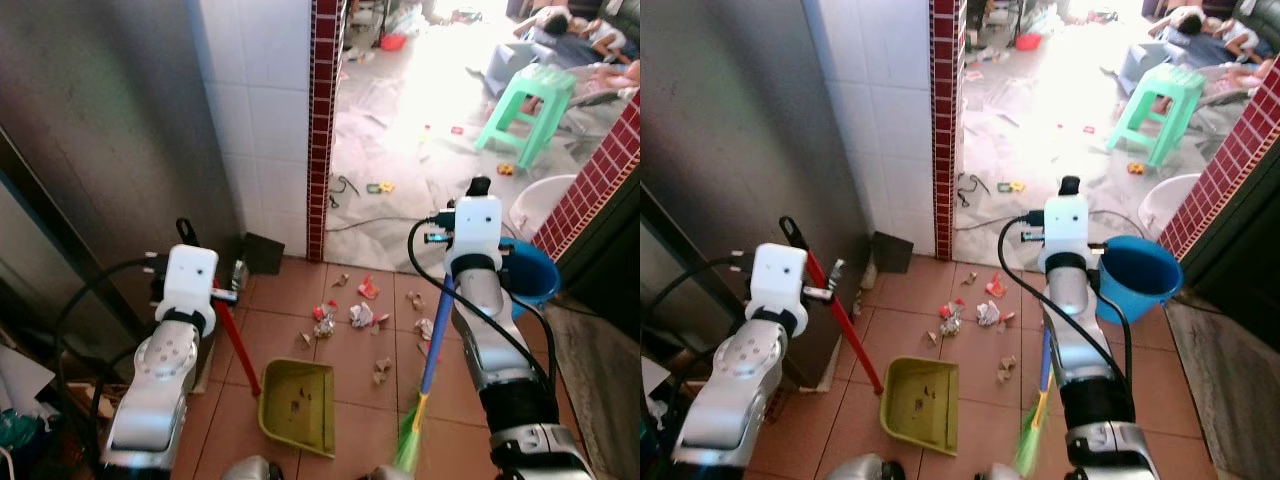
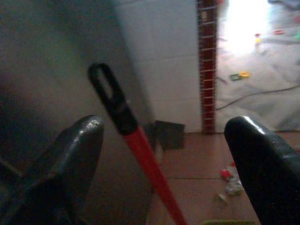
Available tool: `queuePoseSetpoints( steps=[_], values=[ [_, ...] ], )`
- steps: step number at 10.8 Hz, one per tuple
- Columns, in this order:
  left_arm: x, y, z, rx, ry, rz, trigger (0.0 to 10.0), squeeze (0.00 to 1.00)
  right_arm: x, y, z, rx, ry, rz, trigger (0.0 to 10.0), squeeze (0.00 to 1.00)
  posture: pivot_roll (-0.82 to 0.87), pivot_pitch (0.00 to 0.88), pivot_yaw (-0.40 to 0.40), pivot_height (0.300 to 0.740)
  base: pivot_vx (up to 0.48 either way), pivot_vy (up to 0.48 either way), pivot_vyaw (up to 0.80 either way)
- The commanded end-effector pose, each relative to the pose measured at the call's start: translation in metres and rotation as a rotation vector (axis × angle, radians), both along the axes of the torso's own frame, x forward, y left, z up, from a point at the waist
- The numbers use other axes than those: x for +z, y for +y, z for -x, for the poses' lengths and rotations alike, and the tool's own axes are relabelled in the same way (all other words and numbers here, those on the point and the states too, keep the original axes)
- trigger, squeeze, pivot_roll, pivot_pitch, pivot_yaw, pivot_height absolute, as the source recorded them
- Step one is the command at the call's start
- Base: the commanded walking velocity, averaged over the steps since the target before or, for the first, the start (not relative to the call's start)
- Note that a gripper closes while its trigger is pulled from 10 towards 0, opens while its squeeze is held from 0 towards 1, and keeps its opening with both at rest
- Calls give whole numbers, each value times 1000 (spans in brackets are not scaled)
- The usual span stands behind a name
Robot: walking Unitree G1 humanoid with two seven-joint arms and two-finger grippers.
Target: Sweep floor
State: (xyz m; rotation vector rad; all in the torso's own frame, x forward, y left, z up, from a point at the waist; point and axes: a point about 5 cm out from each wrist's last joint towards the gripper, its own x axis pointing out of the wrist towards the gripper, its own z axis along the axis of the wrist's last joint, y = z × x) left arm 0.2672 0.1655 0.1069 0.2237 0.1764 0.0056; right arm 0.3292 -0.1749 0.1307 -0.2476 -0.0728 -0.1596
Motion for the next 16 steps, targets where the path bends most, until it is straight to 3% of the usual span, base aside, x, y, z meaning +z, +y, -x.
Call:
queuePoseSetpoints(
  steps=[1, 6, 10, 16],
  values=[
    [1, 7, -4, 60, -1, -26, 10000, 0, 13, -2, -1, 5, -50, 26, 10000, 0, -18, 38, 6, 740, 0, 0, 0],
    [-6, 15, -6, 113, 34, -10, 10000, 0, 9, 1, 5, 28, -40, 10, 10000, 0, -7, 64, 22, 740, 0, 0, 0],
    [-9, 22, -3, 158, 53, -52, 10000, 0, 8, 1, 8, 29, -33, -11, 10000, 0, -10, 80, 34, 740, 0, 0, 0],
    [-29, 19, -17, 189, 106, -10, 10000, 0, 5, -1, 18, 45, -7, -2, 10000, 0, -41, 142, 11, 740, 0, 0, 0]
  ],
)
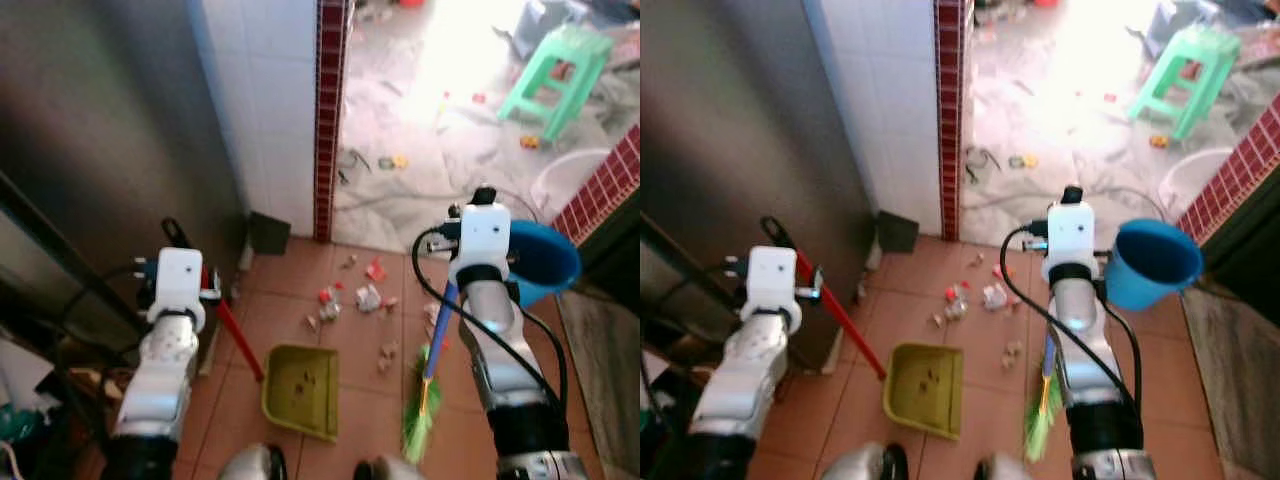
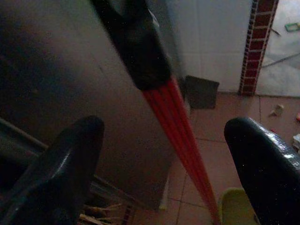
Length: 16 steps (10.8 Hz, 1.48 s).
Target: Sweep floor
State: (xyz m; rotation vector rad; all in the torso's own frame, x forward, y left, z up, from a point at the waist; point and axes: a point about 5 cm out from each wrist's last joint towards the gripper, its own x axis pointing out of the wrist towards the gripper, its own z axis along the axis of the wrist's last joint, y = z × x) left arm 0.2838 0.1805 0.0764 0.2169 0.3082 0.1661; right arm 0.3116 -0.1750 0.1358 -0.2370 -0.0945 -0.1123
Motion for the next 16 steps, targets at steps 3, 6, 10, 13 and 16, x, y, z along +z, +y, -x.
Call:
queuePoseSetpoints(
  steps=[3, 6, 10, 13, 16],
  values=[
    [-8, 8, -3, 35, -9, 17, 10000, 0, 1, -9, 8, 4, 29, 21, 10000, 0, -70, 171, -8, 740, 0, 0, 0],
    [-7, 14, -12, -3, -91, 53, 10000, 0, 2, -10, 12, 22, 49, 26, 10000, 0, -86, 188, -28, 740, 0, 0, 0],
    [-6, 21, -23, -18, -173, 16, 10000, 0, 5, -12, 13, 34, 60, 38, 10000, 0, -107, 190, -46, 740, 0, 0, 0],
    [2, 23, -35, -17, -248, -7, 10000, 0, 7, -13, 13, 40, 64, 42, 10000, 0, -125, 181, -53, 740, 0, 0, 0],
    [12, 25, -43, -16, -303, -14, 10000, 0, 9, -14, 10, 45, 61, 47, 10000, 0, -124, 170, -56, 740, 0, 0, 0]
  ],
)
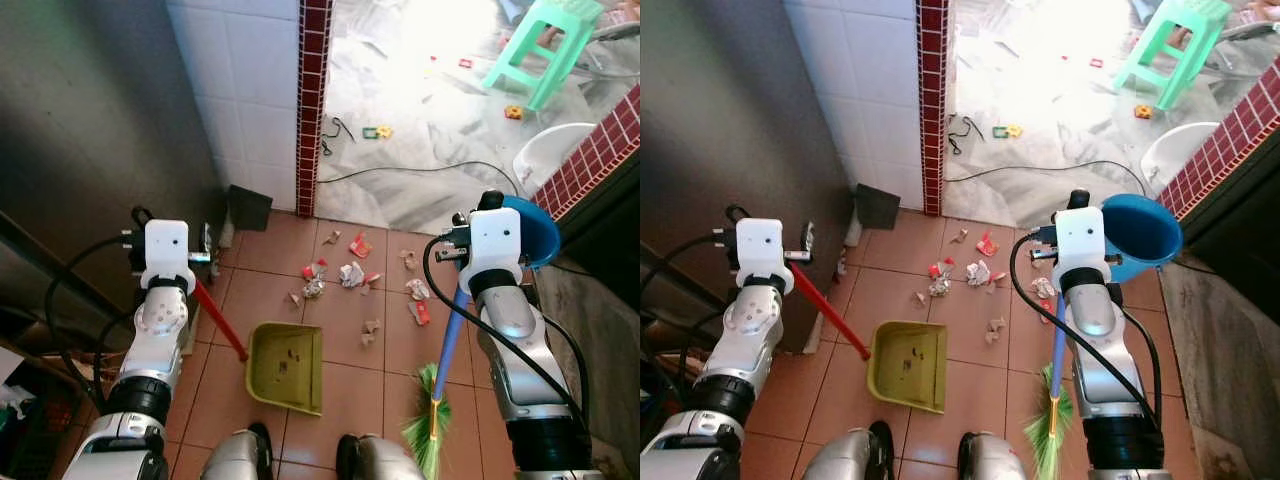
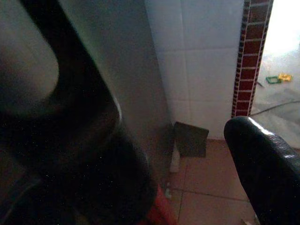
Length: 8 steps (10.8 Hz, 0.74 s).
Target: Sweep floor
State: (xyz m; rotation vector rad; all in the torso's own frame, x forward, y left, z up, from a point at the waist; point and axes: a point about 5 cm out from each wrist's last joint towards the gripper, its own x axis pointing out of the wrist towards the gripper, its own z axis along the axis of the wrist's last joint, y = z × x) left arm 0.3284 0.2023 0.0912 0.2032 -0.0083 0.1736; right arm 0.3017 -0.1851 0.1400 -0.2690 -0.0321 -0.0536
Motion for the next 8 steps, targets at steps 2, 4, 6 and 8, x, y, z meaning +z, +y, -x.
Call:
queuePoseSetpoints(
  steps=[2, 4, 6, 8],
  values=[
    [0, 1, 0, 4, -20, 9, 10000, 0, 6, -1, -1, 1, -14, 14, 10000, 0, -124, 160, -53, 740, 0, 0, 0],
    [2, 1, 0, 8, -36, 17, 10000, 0, 6, -2, -3, 2, -15, 14, 10000, 0, -123, 150, -54, 740, 0, 0, 0],
    [1, 6, 0, 8, -34, 16, 10000, 0, 7, -1, -5, 5, -19, 14, 10000, 0, -125, 143, -56, 740, 0, 0, 0],
    [1, 11, -4, -1, -11, 36, 10000, 0, 7, -2, -5, 5, -21, 14, 10000, 0, -131, 139, -55, 740, 0, 0, 0]
  ],
)
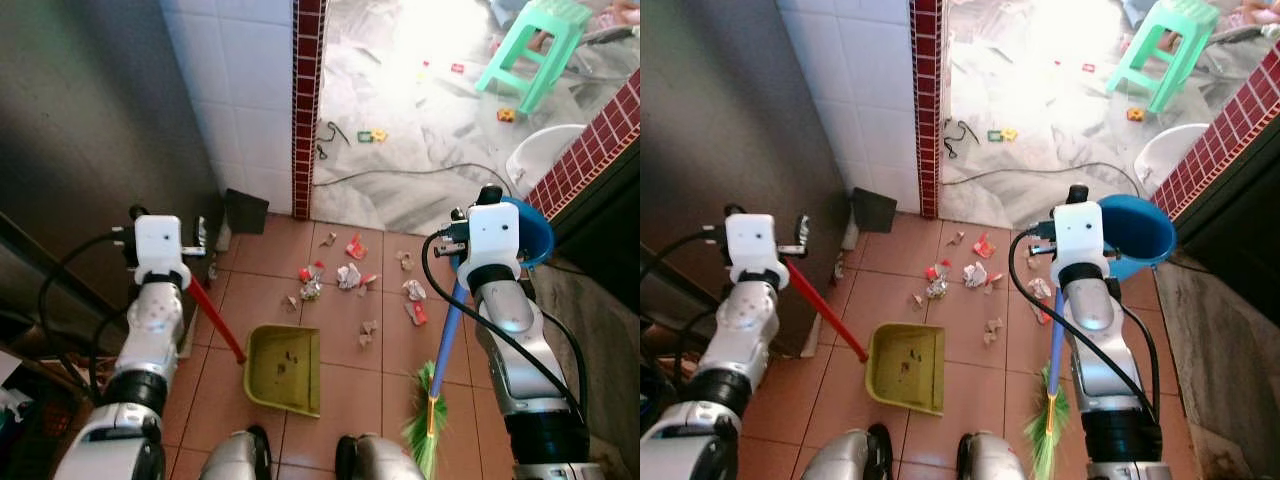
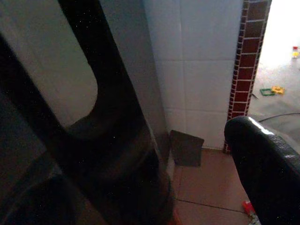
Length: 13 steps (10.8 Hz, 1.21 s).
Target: Sweep floor
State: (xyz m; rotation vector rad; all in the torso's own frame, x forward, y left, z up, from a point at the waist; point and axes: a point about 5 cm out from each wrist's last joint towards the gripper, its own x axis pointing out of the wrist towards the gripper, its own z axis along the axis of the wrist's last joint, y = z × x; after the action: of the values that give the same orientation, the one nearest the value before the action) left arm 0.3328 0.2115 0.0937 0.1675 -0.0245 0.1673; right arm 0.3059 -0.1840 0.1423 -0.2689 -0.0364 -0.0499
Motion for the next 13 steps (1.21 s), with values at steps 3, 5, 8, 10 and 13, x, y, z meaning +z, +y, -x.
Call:
queuePoseSetpoints(
  steps=[3, 5, 8, 10, 13],
  values=[
    [-5, 2, 0, -17, 25, 24, 10000, 0, 6, -4, -1, 2, -15, 19, 10000, 0, -133, 137, -61, 740, 0, 0, 0],
    [-7, 2, 2, -33, 32, 29, 10000, 0, 6, -3, -3, 10, -13, 20, 10000, 0, -129, 136, -66, 740, 0, 0, 0],
    [-6, 4, 1, -40, 28, 21, 1922, 0, 4, -1, -3, 19, -5, 18, 10000, 0, -130, 132, -65, 740, 0, 0, 0],
    [-6, 3, -1, -42, 43, 15, 902, 0, 4, -3, -5, 16, -4, 20, 10000, 0, -131, 133, -65, 740, 0, 0, 0],
    [-7, 4, -1, -44, 52, 18, 10000, 0, 4, -3, -4, 17, -2, 21, 10000, 0, -133, 134, -64, 740, 0, 0, 0]
  ],
)
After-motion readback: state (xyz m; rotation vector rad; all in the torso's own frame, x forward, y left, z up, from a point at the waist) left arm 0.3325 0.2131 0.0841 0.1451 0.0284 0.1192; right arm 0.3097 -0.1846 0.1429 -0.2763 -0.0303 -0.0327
